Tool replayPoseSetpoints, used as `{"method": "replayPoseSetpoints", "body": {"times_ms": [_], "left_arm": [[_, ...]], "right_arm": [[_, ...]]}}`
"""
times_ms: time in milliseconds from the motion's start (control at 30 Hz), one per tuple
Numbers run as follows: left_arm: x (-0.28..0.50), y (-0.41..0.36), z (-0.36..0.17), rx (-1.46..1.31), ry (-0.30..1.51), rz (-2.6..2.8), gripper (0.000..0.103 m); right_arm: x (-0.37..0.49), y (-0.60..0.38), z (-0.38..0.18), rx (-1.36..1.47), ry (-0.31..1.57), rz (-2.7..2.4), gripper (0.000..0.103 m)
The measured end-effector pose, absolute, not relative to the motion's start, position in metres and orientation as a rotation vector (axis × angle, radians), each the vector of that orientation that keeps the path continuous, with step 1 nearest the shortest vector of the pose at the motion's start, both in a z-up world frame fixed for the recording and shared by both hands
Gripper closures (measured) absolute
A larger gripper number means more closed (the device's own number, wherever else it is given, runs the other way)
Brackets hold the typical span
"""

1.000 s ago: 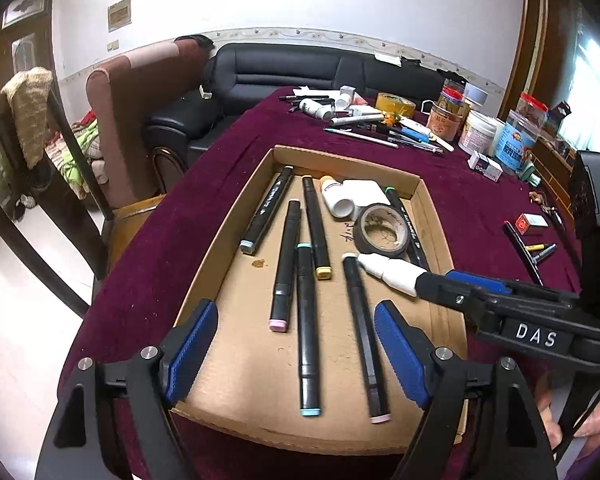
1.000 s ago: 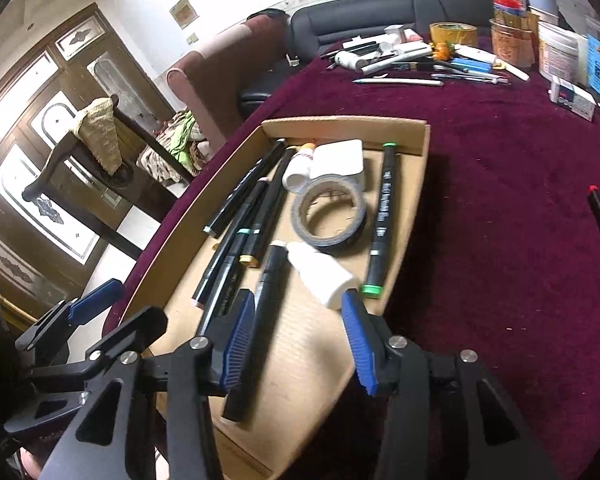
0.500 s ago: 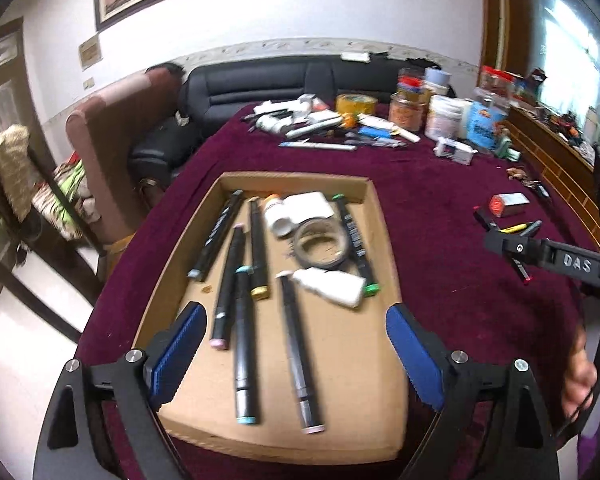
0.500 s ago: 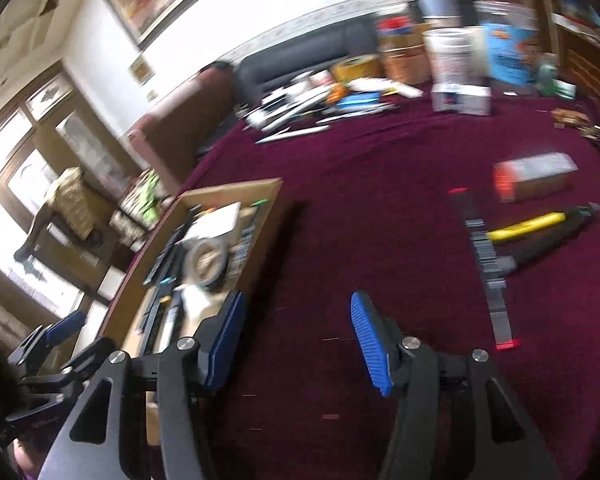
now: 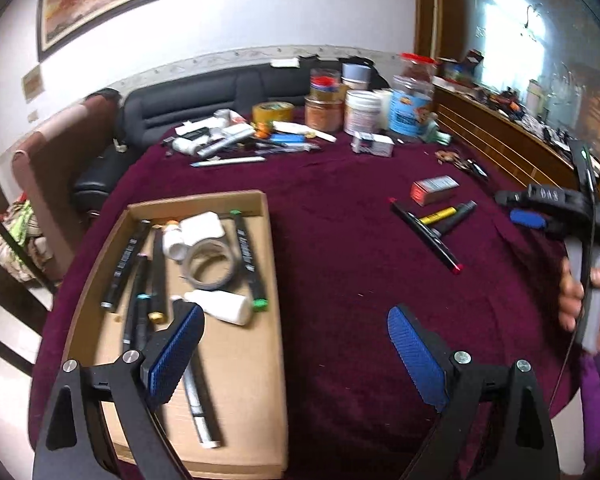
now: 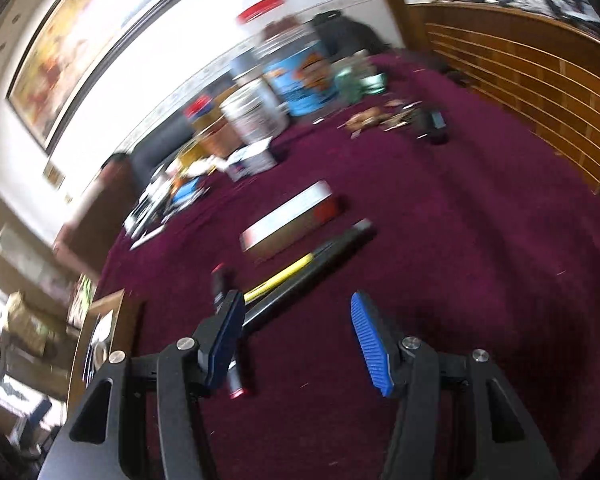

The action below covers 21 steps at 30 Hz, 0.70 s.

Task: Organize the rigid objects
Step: 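Move the right tool toward the red-capped marker and yellow pen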

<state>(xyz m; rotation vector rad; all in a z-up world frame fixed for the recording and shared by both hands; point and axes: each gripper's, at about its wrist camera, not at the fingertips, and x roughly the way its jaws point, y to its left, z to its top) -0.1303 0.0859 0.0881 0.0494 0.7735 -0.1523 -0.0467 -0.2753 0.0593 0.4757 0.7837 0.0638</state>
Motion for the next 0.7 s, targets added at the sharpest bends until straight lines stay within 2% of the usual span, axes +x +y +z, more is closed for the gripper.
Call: {"method": "replayPoseSetpoints", "body": {"times_ms": [167,600,633,700], "left_arm": [[-0.129,0.08,0.081,0.023,0.81,-0.191,0.008],[-0.129,0.079,0.078,0.013,0.833,-0.201,0.008],[-0.128,0.079,0.078,0.015,0.834,-0.201,0.008],[-0.127,0.078,0.077,0.018,0.839,-0.203,0.008]], "right_arm": [[-0.03,-0.293,0.053,0.524,0.809,0.025,0.048],[0.012,-0.242,0.022,0.435,0.94,-0.029,0.049],[0.016,-0.238,0.022,0.408,0.946,-0.034,0.05],[0.021,-0.232,0.018,0.373,0.961,-0.036,0.065]]}}
